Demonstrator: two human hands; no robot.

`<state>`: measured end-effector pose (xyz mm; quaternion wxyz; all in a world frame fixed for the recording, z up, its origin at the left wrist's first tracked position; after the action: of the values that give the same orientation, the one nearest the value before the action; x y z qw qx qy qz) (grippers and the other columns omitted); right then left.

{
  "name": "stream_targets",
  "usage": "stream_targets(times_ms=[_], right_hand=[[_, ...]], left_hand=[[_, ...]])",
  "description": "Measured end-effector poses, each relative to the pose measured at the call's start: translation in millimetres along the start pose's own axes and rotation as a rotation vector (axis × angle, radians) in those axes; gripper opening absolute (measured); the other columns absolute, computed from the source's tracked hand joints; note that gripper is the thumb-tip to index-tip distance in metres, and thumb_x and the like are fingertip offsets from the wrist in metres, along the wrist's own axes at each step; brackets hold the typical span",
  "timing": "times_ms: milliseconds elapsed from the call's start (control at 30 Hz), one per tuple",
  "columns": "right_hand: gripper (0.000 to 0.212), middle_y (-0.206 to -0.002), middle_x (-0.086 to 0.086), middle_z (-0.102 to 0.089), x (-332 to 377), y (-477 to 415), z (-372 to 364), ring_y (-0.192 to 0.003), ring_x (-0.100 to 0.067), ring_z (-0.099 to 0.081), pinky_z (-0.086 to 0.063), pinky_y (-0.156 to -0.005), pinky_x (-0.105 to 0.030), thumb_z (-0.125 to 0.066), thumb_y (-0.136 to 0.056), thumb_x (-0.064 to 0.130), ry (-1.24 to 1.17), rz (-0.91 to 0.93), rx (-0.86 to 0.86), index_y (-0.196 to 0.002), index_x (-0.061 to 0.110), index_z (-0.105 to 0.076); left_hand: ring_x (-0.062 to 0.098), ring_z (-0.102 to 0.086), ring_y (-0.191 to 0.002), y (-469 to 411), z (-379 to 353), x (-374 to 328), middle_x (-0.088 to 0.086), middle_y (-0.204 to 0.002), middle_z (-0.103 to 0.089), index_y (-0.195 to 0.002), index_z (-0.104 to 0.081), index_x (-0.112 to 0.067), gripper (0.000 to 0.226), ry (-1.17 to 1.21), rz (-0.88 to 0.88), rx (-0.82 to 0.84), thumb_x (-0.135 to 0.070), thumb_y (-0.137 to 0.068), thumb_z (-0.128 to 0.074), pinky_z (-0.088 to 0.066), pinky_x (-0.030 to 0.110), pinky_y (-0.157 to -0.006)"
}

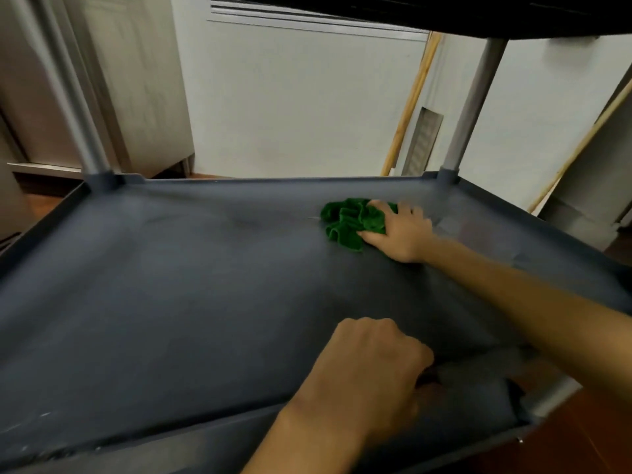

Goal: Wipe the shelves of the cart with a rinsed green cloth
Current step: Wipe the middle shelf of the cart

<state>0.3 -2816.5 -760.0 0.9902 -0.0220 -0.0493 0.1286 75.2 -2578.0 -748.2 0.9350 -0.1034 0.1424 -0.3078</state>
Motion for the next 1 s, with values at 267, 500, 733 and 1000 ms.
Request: stream_targets(times_ms=[267,500,733,1000], right_hand=[[0.076,-0.163,-0.016,-0.017,72.7,-45.6,-12.3,-0.146,-0.047,-0.017,-0.013,-0.119,-0.061,-0.043,-0.090,0.072,-0.060,0.047,0.097,-0.156,0.041,-0.020],[0.092,-0.165,-0.015,-0.012,86.3,-46.5,-13.4,-0.147,-0.046,-0.016,-0.017,-0.119,-0.061,-0.035,-0.081,0.088,-0.018,0.081,0.119,-0.157,0.039,-0.016],[0.102,-0.155,-0.019,-0.031,92.8,-57.1,-14.8,-0.138,-0.047,-0.034,-0.028,-0.113,-0.063,-0.023,-0.071,0.097,-0.089,-0.006,-0.033,-0.150,0.034,-0.033],[0.100,-0.135,-0.018,-0.053,134.7,-88.8,-24.1,-0.121,-0.048,-0.048,-0.039,-0.103,-0.061,-0.024,-0.058,0.094,-0.158,-0.059,-0.007,-0.127,0.027,-0.053]], left_hand=[[0.029,-0.054,-0.072,-3.3,-3.7,-1.9,0.007,-0.086,-0.061,-0.094,-0.065,-0.021,0.035,-0.023,-0.096,0.037,-0.048,-0.105,-0.046,-0.013,0.030,-0.050],[0.013,-0.057,-0.066,16.2,28.7,50.8,-0.005,-0.066,-0.056,-0.069,-0.057,-0.020,0.061,0.283,0.235,-0.027,-0.074,-0.093,-0.043,-0.052,0.040,-0.069],[0.036,-0.001,-0.157,149.6,85.3,209.6,0.012,-0.170,0.003,-0.160,0.007,-0.039,0.150,-0.232,1.089,0.487,-0.111,-0.034,-0.029,-0.011,0.062,-0.123],[0.040,-0.004,-0.155,173.7,77.5,227.8,0.014,-0.169,0.002,-0.161,0.011,-0.032,0.161,-0.177,1.115,0.471,-0.115,-0.027,-0.021,-0.019,0.066,-0.120]])
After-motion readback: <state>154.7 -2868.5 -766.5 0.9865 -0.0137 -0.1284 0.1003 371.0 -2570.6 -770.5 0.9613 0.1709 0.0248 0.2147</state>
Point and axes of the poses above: each hand's wrist, its own y-axis away from the middle knuckle, its own z-axis out of the back of the hand, x = y × z, the point moved 6 cm from there along -y, towards the middle knuckle
